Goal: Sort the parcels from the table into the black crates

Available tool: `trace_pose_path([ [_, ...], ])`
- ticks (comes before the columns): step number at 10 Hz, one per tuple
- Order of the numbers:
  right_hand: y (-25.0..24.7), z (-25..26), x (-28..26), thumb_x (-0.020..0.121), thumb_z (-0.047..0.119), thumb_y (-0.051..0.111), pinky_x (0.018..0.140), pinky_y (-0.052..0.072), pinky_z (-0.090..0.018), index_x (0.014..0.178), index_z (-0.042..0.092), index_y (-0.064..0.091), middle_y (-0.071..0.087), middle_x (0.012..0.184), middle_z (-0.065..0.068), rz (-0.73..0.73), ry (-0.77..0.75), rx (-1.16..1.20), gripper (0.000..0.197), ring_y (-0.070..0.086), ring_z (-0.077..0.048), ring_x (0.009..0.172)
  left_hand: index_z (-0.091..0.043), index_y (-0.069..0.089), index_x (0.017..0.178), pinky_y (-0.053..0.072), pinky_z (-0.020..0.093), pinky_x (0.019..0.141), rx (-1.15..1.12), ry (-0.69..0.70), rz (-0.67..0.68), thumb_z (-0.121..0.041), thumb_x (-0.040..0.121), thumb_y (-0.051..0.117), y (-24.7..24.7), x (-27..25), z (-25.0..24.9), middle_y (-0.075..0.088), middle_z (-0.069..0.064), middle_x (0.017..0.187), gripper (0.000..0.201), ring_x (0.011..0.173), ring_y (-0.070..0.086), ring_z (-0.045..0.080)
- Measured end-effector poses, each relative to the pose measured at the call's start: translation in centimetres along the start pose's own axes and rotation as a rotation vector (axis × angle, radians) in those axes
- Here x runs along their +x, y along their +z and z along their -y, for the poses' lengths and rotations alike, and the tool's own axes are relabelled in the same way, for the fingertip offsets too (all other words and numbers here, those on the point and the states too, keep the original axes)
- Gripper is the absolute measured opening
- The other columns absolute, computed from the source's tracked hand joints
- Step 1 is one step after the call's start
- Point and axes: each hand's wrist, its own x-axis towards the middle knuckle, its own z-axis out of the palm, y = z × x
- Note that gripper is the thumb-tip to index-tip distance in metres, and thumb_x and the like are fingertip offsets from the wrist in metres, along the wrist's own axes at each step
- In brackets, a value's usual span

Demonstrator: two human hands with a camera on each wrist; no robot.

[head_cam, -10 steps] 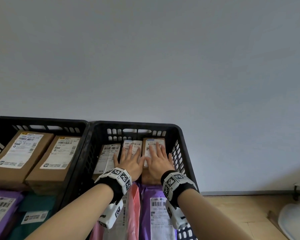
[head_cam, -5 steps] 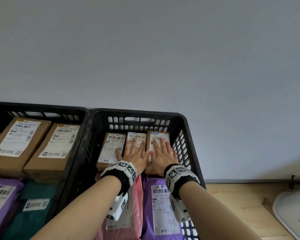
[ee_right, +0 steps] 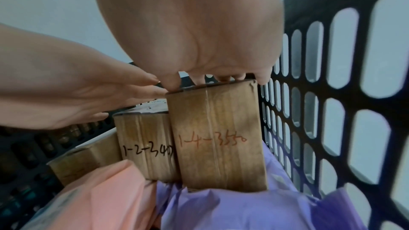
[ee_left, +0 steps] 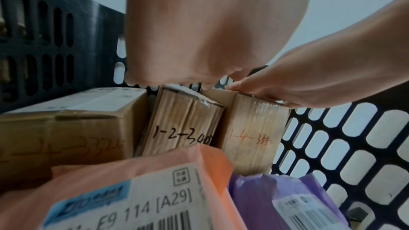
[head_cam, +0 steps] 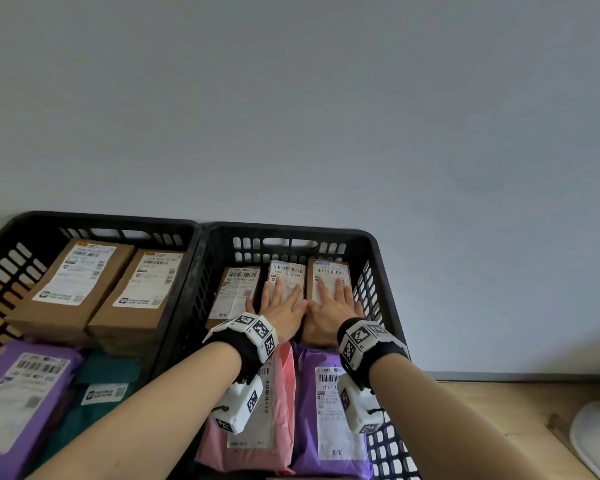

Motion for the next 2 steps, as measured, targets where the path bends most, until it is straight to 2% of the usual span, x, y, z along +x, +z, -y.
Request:
trace_pose_path([
  [1,0.8,-0.3,-0.1,0.093,0.054,0.036,0.116,-0.004,-0.049,0.151,0.033,0.005,-0.019,0.158,-0.007,-0.026,-0.003,-0.031,0.069,-0.015,-0.028,0.146,-0.035,-0.004,0.15,-0.015,0.055,0.111,-0.031,-0.019,-0.02,-0.052,0.099,0.012,0.4,-1.5,0.1,-0.024,0.0,0.156,0.056,0.143,-0.025,0.021],
  [2,1.0,-0.4,-0.1,0.093,0.055,0.035,0.116,-0.002,-0.048,0.15,0.032,0.016,-0.011,0.16,-0.007,-0.031,-0.021,-0.01,0.065,-0.01,-0.031,0.146,-0.035,-0.002,0.15,-0.013,0.053,0.112,-0.029,-0.029,-0.077,-0.056,0.098,0.011,0.4,-2.6,0.1,-0.021,0.0,0.157,0.058,0.144,-0.02,0.021],
])
